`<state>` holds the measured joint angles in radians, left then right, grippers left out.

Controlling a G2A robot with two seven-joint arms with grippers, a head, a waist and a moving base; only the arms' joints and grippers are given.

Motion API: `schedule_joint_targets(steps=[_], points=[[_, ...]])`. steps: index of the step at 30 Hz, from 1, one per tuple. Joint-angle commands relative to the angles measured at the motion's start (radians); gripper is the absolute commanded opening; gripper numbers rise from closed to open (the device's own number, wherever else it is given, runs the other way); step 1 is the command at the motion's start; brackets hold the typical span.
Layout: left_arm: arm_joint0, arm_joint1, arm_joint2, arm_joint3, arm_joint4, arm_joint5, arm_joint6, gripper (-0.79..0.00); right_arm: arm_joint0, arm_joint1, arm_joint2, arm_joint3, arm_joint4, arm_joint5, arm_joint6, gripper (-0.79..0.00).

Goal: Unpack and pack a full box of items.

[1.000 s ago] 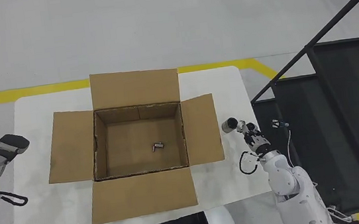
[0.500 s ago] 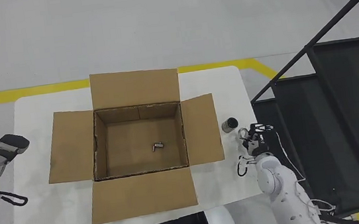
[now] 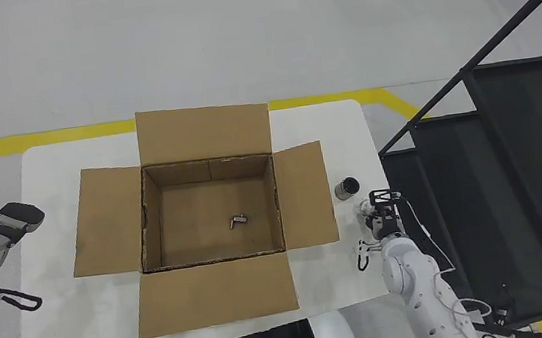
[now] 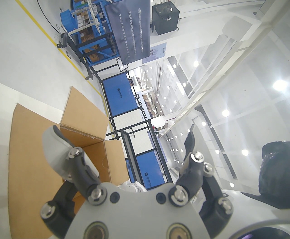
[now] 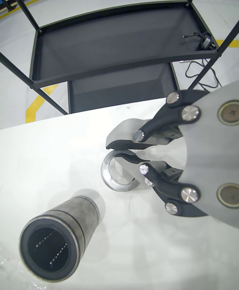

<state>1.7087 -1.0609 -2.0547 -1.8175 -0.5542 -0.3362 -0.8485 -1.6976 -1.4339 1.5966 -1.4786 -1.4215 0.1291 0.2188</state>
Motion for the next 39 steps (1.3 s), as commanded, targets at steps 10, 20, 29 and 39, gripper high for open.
schedule_joint_targets(steps=[10,20,29,39], points=[[0.000,0.000,0.000,0.000,0.000,0.000,0.000,0.000,-0.075,0.005,0.059,-0.164,0.135,-0.036,-0.033,0.000],[0.000,0.000,0.000,0.000,0.000,0.000,0.000,0.000,-0.255,0.011,0.167,-0.488,0.484,-0.332,-0.138,0.000],[0.000,0.000,0.000,0.000,0.000,0.000,0.000,0.000,-0.256,0.040,0.138,-0.718,0.548,-0.635,0.129,0.000],[0.000,0.000,0.000,0.000,0.000,0.000,0.000,0.000,-0.037,0.050,-0.221,-0.741,0.305,-0.596,0.447,0.000]])
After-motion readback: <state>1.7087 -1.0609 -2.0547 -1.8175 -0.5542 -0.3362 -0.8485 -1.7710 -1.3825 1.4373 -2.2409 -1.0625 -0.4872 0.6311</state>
